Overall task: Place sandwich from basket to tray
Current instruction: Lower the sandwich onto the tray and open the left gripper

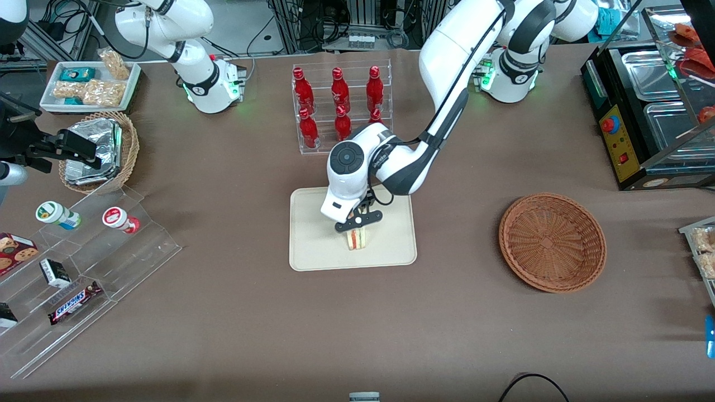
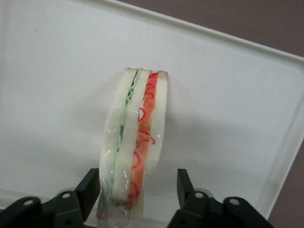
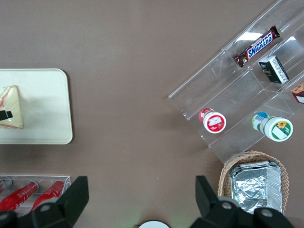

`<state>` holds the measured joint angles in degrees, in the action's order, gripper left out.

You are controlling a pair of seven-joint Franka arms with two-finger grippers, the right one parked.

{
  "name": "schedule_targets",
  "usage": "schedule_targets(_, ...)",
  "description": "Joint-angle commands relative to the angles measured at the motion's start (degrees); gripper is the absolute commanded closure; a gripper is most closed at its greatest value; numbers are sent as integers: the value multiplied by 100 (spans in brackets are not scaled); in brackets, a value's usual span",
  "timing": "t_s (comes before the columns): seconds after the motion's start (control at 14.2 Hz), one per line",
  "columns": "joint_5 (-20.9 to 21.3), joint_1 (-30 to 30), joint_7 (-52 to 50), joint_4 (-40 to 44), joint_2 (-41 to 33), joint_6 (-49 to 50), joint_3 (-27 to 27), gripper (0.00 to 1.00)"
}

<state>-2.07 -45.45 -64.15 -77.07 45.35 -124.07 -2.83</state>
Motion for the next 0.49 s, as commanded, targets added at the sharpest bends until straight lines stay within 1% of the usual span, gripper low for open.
schedule_targets(0.0,-39,71,-71,-54,-648,609,116,0)
schedule_targets(0.14,-126,404,-1,-194,-1227,1216,107,0)
schedule_targets(0.21,-231,649,16,-238,-1343,1576,99,0)
schedule_targets(0.28,-285,765,156,-291,-1440,1884,107,0)
schedule_targets(0.35,-277,897,366,-396,-1502,2061,125,0)
schedule_targets(0.42,-242,1168,716,-632,-1642,2132,116,0)
